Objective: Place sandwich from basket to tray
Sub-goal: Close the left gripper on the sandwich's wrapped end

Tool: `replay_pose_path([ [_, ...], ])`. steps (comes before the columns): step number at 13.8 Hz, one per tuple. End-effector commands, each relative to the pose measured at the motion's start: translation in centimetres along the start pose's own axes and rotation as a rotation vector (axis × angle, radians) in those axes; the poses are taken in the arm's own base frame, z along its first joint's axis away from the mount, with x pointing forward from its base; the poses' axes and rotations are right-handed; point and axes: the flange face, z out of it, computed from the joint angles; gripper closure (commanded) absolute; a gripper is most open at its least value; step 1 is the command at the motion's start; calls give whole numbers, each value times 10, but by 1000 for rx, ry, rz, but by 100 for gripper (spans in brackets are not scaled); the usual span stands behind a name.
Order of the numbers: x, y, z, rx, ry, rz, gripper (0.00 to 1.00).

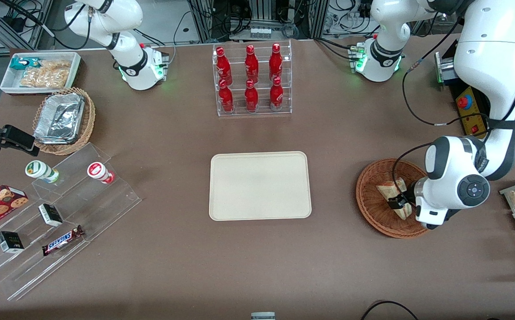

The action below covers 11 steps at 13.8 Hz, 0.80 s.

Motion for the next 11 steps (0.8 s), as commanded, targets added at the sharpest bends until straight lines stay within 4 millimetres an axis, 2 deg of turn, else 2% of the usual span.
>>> replay_pose_path([
  [1, -2, -1, 12, -6, 7, -13, 2],
  [2, 0, -2, 13, -12, 10, -19, 3],
  [3, 0, 0, 17, -11, 5, -35, 12],
  [4, -1, 2, 16, -11, 7, -58, 26],
  [6, -3, 8, 17, -10, 11, -64, 38],
  [8, -4, 8, 20, -6, 7, -62, 59],
  [10, -5, 9, 15, -8, 14, -55, 81],
  [11, -6, 9, 12, -8, 18, -42, 85],
])
